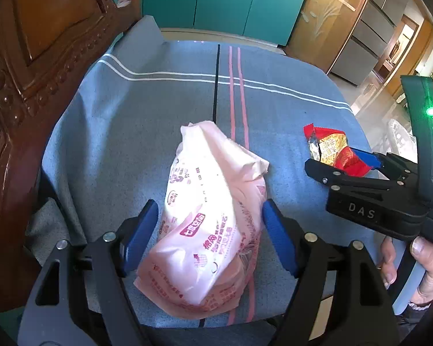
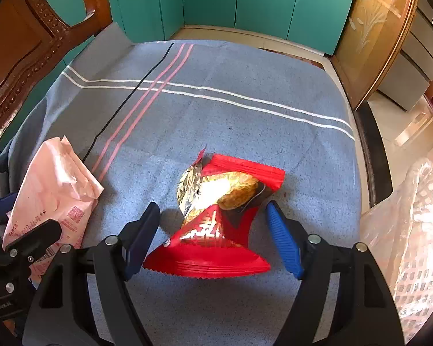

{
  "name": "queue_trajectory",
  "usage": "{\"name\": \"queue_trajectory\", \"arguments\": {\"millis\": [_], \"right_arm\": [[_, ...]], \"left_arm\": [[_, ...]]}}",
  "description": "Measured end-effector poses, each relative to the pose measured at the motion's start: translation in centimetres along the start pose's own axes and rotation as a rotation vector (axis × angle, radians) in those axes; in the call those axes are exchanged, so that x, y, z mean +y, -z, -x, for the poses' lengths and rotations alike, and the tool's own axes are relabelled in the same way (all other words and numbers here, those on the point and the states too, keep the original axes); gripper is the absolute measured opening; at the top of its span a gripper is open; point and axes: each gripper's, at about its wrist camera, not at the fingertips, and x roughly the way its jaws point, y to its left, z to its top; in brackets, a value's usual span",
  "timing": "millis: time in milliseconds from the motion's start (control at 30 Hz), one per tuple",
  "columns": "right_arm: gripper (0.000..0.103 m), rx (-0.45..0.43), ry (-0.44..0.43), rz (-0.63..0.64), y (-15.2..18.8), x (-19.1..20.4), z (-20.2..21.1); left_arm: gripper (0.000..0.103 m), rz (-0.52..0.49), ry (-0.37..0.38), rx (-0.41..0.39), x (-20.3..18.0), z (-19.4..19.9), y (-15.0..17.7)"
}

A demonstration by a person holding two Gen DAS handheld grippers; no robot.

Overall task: Collect trash
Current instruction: 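Close the left tool on the pink paper wrapper and lift it off the seat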

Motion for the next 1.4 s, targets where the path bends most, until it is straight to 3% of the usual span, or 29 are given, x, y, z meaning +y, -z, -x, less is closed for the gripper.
{"name": "queue_trajectory", "arguments": {"millis": [333, 500, 700, 833, 1133, 1400], "right_arm": [[0.068, -0.002, -0.008, 0.028, 0.1, 0.7, -0.2], [0.056, -0.006, -0.023, 0.037, 0.0, 1.0, -0.1], [0.055, -0.006, -0.04, 0.047, 0.2, 1.3, 0.1], [0.055, -0.005, -0.043, 0.049, 0.3, 1.5, 0.3], [0.055, -0.011, -0.043, 0.042, 0.4, 1.5, 0.6], [0.055, -0.013, -0.044, 0.039, 0.5, 1.5, 0.8]], "left_arm": [[0.076, 0.015, 0.014, 0.003, 0.5, -0.4, 0.5], [0.071, 0.023, 0.02, -0.004, 0.5, -0.3, 0.6], [0.054, 0.032, 0.043, -0.006, 0.6, -0.3, 1.0], [0.048, 0.031, 0.043, -0.035, 0.7, 0.4, 1.1], [0.045, 0.03, 0.014, -0.107, 0.9, 2.3, 1.1], [0.045, 0.018, 0.002, -0.11, 0.8, 2.2, 1.0]]}}
